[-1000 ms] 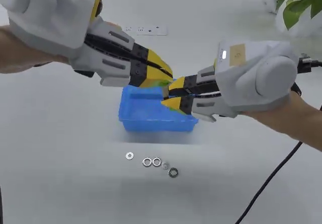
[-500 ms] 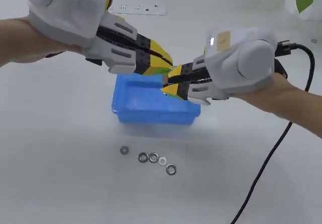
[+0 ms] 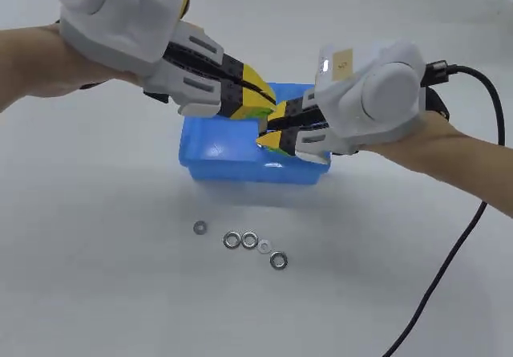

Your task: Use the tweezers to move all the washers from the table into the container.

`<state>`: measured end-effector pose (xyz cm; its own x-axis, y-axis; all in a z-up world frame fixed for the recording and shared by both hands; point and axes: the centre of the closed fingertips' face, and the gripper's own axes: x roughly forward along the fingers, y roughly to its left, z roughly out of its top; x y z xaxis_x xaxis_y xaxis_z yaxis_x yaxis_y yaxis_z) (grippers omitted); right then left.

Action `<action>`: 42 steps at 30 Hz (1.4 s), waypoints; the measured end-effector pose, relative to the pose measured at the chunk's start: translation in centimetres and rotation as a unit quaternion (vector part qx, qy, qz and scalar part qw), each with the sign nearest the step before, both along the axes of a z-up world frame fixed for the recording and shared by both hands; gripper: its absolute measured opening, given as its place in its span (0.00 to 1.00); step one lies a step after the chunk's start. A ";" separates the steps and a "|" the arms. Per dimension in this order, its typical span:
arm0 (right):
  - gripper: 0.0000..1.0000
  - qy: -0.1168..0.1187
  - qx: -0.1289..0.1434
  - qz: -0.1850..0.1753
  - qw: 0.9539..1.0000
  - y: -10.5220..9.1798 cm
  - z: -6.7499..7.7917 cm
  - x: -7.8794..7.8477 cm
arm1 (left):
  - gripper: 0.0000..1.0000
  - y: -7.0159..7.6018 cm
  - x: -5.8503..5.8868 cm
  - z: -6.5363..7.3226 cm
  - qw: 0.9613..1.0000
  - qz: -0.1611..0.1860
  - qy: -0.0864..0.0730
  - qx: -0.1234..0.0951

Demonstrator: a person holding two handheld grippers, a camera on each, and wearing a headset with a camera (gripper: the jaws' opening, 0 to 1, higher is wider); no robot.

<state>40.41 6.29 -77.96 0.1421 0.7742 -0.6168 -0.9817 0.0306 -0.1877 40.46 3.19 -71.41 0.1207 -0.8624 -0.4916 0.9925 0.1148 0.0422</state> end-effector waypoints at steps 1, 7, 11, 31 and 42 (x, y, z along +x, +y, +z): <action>0.10 0.001 0.001 -0.001 1.000 0.0 0.0 0.0 | 0.05 0.0 0.0 0.0 1.000 0.001 0.002 -0.002; 0.11 -0.004 -0.002 -0.003 1.000 -0.1 0.6 -0.3 | 0.05 -0.1 -0.2 0.2 1.000 -0.002 -0.007 0.002; 0.11 -0.009 0.005 -0.006 1.000 -0.3 1.0 -0.2 | 0.05 -0.1 -0.4 1.1 1.000 -0.002 -0.013 -0.001; 0.12 -0.049 0.034 0.002 0.998 -0.7 7.0 -4.9 | 0.05 -0.9 -5.7 6.9 0.999 -0.023 -0.045 -0.011; 0.12 -0.036 0.031 0.003 0.999 -2.1 6.5 -9.1 | 0.05 -2.5 -10.3 6.7 0.998 -0.041 -0.039 -0.015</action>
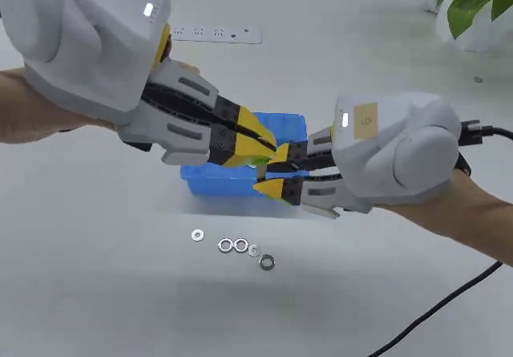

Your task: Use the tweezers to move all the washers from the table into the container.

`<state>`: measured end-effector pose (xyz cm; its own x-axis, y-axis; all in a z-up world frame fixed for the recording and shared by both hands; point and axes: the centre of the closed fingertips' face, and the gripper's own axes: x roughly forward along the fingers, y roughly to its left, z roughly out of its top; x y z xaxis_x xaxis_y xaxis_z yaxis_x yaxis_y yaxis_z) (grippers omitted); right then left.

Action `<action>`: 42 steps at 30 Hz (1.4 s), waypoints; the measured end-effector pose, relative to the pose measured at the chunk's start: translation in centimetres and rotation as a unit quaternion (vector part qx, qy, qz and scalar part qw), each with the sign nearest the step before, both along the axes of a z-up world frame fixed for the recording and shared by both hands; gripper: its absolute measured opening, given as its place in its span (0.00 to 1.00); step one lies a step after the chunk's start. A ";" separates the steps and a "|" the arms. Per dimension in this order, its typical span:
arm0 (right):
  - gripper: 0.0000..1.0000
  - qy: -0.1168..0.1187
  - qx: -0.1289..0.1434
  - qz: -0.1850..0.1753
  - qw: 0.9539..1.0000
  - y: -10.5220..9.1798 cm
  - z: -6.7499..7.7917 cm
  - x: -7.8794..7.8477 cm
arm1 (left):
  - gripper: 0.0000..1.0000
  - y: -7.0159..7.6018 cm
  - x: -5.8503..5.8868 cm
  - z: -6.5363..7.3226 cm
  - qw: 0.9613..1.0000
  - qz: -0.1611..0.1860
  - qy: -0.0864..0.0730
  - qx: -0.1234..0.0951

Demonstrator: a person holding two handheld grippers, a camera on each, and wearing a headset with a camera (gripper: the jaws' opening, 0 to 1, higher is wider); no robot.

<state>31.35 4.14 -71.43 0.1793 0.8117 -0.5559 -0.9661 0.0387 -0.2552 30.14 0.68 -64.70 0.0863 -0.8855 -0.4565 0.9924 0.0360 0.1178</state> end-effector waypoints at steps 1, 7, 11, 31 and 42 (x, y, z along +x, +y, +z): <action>0.12 0.001 -0.001 0.000 1.000 -0.1 -0.2 -0.4 | 0.05 -0.2 -0.5 -0.2 1.000 0.001 0.004 -0.002; 0.12 0.020 -0.008 0.004 1.000 -0.7 -1.8 -3.2 | 0.05 -0.8 -3.2 -1.5 1.000 -0.005 0.015 0.001; 0.12 0.028 -0.012 0.012 0.999 -0.7 -2.8 -4.8 | 0.05 -0.9 -4.5 -2.3 1.000 -0.006 0.026 0.002; 0.11 0.049 -0.030 0.007 0.998 -1.2 -5.4 -5.9 | 0.05 -1.1 -5.1 -5.1 0.999 0.007 0.046 -0.002; 0.11 0.062 -0.032 -0.001 0.998 -1.4 -6.2 -5.5 | 0.05 -1.3 -4.6 -5.8 0.999 0.002 0.049 0.002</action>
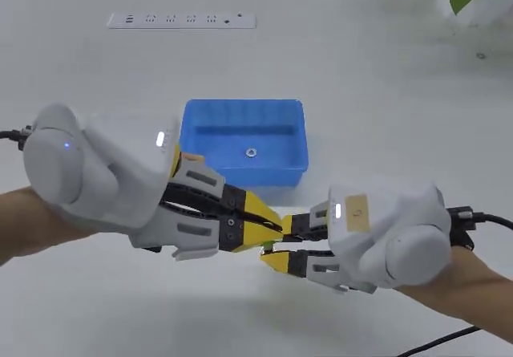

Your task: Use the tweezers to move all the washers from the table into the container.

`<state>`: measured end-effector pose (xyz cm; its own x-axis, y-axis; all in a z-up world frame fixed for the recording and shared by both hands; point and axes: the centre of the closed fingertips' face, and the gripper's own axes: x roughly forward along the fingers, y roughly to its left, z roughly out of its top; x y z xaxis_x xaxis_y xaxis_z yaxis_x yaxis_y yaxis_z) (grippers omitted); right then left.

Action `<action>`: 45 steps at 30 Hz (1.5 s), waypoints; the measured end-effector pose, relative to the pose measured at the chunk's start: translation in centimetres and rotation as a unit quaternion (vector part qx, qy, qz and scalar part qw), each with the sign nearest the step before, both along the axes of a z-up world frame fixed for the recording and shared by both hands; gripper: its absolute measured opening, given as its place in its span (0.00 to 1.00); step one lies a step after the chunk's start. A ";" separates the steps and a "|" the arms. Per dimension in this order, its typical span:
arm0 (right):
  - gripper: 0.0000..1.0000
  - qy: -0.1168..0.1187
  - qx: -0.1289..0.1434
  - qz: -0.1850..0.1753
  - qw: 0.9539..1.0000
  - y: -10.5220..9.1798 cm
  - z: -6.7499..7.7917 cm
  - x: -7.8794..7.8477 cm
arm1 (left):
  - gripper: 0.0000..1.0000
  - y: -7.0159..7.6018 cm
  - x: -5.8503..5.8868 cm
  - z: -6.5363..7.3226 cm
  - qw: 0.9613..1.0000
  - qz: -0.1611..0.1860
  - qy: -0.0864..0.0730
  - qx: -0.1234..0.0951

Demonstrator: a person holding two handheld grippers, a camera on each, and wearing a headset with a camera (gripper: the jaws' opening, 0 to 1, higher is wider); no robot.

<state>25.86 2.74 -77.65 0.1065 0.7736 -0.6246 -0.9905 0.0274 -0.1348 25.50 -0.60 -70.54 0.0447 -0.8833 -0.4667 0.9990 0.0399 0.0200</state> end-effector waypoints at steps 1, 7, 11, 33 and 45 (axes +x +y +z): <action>0.11 0.001 0.000 0.000 1.000 0.0 -0.1 0.0 | 0.05 0.0 0.0 -0.1 1.000 -0.001 0.000 0.001; 0.11 0.009 0.000 -0.001 1.000 0.1 -0.5 -0.1 | 0.05 0.1 0.0 -0.6 1.000 -0.005 0.001 0.008; 0.11 0.010 -0.002 -0.002 1.000 0.1 -0.6 0.1 | 0.05 0.1 0.1 -0.8 1.000 -0.006 0.001 0.009; 0.09 0.025 -0.006 -0.011 1.000 0.1 -0.9 0.1 | 0.05 -0.1 0.2 -0.7 1.000 0.002 0.025 0.004; 0.09 0.013 -0.002 -0.011 1.000 0.3 0.1 0.4 | 0.05 0.3 0.4 0.3 1.000 0.008 0.025 -0.003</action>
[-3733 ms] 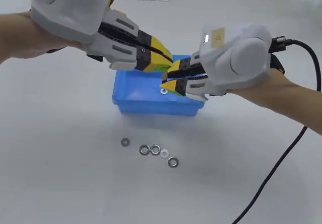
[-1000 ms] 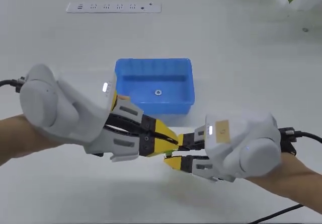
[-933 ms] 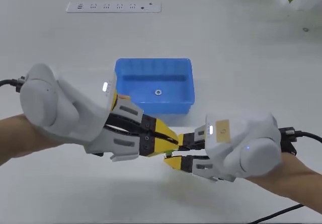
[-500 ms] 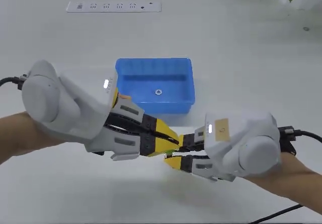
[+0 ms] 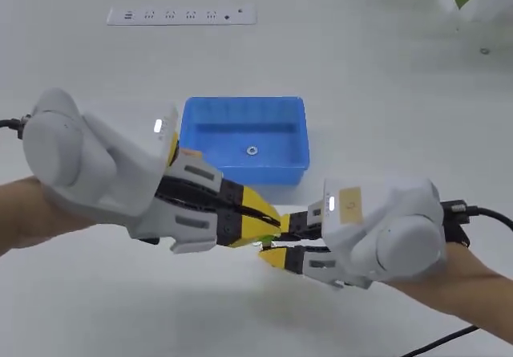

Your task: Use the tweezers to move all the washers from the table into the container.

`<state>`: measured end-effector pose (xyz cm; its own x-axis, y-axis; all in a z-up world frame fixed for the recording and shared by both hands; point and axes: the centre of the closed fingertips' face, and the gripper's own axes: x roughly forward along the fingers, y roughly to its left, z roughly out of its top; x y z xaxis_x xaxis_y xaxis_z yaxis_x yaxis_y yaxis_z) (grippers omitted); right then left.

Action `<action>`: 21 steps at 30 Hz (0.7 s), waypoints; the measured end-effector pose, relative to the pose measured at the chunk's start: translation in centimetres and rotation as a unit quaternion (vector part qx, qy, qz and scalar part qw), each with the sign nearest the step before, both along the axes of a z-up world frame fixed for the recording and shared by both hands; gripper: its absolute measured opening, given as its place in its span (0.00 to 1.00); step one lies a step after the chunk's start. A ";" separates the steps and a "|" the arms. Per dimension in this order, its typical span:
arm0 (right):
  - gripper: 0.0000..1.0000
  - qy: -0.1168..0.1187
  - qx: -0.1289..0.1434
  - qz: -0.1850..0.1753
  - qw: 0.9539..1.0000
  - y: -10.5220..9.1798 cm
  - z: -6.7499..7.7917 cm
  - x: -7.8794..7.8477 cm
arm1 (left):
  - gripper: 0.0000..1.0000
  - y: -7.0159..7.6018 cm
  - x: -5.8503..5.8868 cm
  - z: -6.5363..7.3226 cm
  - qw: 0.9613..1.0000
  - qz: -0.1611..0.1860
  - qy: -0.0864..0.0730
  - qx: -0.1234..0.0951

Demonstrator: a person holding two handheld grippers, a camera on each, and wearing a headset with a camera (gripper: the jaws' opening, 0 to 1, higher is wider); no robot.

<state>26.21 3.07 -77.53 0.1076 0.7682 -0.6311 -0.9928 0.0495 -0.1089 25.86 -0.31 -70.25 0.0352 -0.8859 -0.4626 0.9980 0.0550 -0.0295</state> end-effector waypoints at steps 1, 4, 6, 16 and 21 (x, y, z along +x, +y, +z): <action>0.10 -0.001 0.001 0.000 1.000 0.0 0.1 0.0 | 0.05 0.0 0.0 0.1 1.000 0.001 0.000 0.000; 0.09 -0.005 0.004 -0.001 1.000 0.2 0.8 0.3 | 0.05 0.3 0.1 0.8 1.000 0.002 -0.008 -0.001; 0.09 -0.008 0.005 0.000 1.000 0.4 1.3 0.3 | 0.05 0.5 0.2 1.3 1.000 0.001 -0.012 -0.001; 0.10 -0.033 0.009 0.002 0.999 1.8 3.6 1.4 | 0.05 1.8 1.1 3.5 1.000 0.009 -0.025 0.004; 0.10 -0.048 0.015 0.006 0.999 2.5 5.2 2.3 | 0.05 2.5 1.7 5.1 0.999 0.011 -0.040 0.007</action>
<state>28.53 5.54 -72.32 0.1573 0.7882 -0.5950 -0.9783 0.0418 -0.2032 27.61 2.16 -65.15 0.0921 -0.8782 -0.4694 0.9957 0.0776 0.0503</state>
